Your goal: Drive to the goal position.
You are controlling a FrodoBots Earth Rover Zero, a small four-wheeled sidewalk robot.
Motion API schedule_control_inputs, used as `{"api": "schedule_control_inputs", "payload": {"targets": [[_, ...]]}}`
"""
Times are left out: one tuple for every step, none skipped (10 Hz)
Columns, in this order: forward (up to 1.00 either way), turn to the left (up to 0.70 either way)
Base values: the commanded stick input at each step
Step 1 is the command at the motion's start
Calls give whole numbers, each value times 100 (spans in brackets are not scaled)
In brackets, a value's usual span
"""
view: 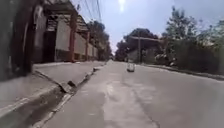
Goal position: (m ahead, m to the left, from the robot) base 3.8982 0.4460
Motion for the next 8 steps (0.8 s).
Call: {"api": "schedule_control_inputs", "payload": {"targets": [[100,2],[100,2],[100,2],[100,2],[100,2],[100,2],[100,2],[100,2]]}}
